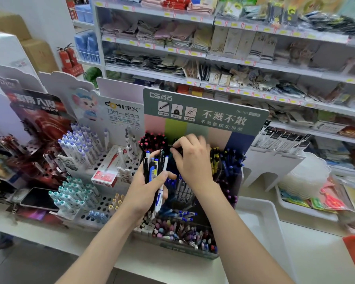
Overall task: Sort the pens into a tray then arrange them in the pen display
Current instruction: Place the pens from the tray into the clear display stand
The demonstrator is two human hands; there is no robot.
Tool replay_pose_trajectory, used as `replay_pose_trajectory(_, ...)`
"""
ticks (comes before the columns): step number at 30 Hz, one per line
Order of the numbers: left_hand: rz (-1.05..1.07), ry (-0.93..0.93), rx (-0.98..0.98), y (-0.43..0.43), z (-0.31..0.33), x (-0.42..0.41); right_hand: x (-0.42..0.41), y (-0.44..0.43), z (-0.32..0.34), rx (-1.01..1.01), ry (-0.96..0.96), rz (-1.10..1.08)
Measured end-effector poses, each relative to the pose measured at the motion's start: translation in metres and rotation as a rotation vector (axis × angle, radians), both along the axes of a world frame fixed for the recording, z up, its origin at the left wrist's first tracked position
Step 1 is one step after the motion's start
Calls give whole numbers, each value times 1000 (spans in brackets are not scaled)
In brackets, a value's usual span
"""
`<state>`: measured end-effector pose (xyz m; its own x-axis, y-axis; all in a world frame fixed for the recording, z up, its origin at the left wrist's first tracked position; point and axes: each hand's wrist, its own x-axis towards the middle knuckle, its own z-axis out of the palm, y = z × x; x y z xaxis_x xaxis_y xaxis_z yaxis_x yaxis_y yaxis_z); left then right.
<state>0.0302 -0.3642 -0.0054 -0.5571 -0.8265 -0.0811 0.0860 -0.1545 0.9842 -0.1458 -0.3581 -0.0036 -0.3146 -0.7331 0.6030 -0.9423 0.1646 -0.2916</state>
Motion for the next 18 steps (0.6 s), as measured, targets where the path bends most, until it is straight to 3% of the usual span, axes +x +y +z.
replay_pose_trajectory(8,51,25,34,2,-1,-5,0,4,5,97,33,34)
replay_pose_trajectory(11,18,47,31,2,-2,-3,8,23,10,-94,-301,106)
replay_pose_trajectory(15,-75,71,35,7,-6,2,26,51,6,131,-741,225)
replay_pose_trajectory(18,-136,3,7,12,-13,5,30,65,-3,44,-1109,212)
